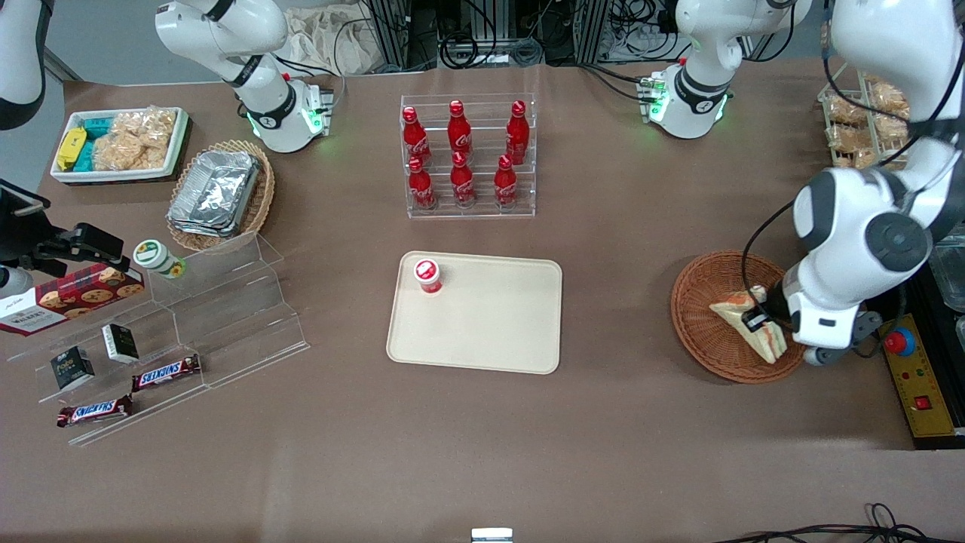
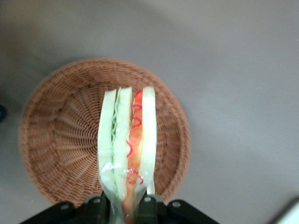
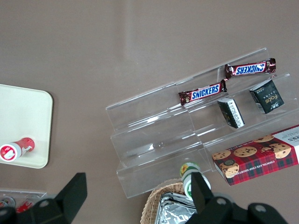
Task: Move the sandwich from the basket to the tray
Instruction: 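Carry the held sandwich with the left gripper over the cream tray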
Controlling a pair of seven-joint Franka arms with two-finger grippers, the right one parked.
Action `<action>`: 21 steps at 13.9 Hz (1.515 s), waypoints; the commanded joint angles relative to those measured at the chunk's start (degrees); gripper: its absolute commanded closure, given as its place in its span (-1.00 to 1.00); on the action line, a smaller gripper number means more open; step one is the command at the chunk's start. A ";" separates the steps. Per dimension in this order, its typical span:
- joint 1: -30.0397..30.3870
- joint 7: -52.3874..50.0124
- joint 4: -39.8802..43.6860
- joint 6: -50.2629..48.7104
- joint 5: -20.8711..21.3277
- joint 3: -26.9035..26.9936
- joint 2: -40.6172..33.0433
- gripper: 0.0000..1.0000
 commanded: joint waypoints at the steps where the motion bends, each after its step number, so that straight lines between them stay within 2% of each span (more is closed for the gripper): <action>1: -0.57 1.24 7.07 -11.00 0.62 -1.86 -4.62 0.56; 4: -0.57 0.28 17.79 -25.67 0.36 -7.56 -7.00 0.57; 6: -0.66 -4.44 23.69 -33.77 1.15 -13.88 -7.70 0.57; 10: -0.66 -19.11 23.72 -36.27 5.18 -29.78 -8.06 0.58; 13: -1.10 -25.20 23.19 -32.86 7.82 -37.97 -1.14 0.56; 17: -4.70 -32.31 19.94 -20.22 12.65 -38.08 10.63 0.55; 21: -6.55 -42.24 20.20 -8.08 24.94 -37.90 25.57 0.55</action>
